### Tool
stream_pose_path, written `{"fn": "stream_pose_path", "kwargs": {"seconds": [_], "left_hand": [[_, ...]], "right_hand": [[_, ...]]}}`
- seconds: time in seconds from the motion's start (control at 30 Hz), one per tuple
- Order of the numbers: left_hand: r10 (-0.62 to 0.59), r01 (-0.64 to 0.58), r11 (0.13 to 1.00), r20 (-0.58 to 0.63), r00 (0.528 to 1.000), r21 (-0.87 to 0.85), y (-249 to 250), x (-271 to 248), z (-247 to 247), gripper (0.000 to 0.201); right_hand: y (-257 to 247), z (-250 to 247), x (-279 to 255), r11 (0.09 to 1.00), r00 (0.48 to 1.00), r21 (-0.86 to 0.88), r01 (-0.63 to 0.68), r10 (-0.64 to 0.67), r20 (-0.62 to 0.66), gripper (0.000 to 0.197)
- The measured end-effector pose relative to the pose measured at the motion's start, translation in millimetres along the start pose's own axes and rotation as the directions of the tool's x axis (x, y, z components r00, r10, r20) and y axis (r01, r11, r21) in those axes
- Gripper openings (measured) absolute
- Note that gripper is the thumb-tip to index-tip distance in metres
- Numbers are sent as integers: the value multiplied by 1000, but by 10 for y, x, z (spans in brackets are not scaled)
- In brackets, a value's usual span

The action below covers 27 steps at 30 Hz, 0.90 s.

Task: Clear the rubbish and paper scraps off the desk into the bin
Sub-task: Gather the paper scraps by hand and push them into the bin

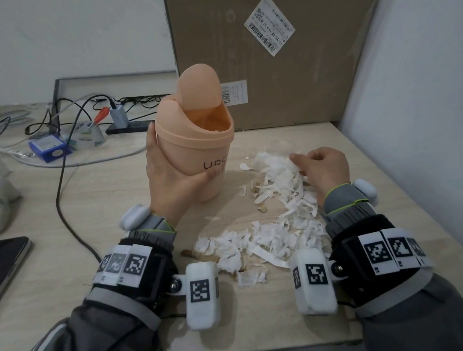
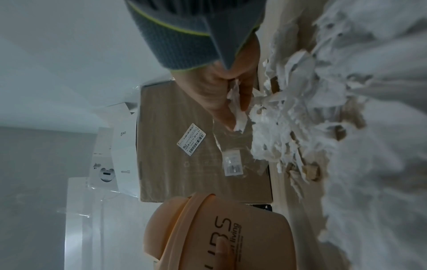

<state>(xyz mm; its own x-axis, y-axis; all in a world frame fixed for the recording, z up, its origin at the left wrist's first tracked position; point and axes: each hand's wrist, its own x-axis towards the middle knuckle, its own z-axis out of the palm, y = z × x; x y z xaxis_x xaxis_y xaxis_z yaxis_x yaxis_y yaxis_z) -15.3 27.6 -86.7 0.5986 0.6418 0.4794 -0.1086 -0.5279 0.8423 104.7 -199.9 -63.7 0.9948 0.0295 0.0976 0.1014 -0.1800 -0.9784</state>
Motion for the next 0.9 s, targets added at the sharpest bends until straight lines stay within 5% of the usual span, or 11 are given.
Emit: {"fn": "stream_pose_path", "kwargs": {"seconds": [0.23,0.4,0.63,0.83,0.9], "left_hand": [[4,-4,1000,14,1000,-20,-8,-6,0,137],[18,-18,1000,39,999,-8,6,-19,3,135],[44,-44,999,76,996,-14,33,-30,5,137],[45,-44,999,85,995,-16,34,-34,4,136],[47,-46,999,88,995,-21,34,-35,1,136]], "right_hand": [[-25,19,10,998,997,64,13,-9,-72,22],[-8,30,14,991,998,119,61,-62,1,49],[-93,12,-7,977,997,201,74,-67,-38,43],[-129,28,-5,976,993,215,25,-49,105,13],[-72,37,-5,987,990,151,58,-76,117,24]]}}
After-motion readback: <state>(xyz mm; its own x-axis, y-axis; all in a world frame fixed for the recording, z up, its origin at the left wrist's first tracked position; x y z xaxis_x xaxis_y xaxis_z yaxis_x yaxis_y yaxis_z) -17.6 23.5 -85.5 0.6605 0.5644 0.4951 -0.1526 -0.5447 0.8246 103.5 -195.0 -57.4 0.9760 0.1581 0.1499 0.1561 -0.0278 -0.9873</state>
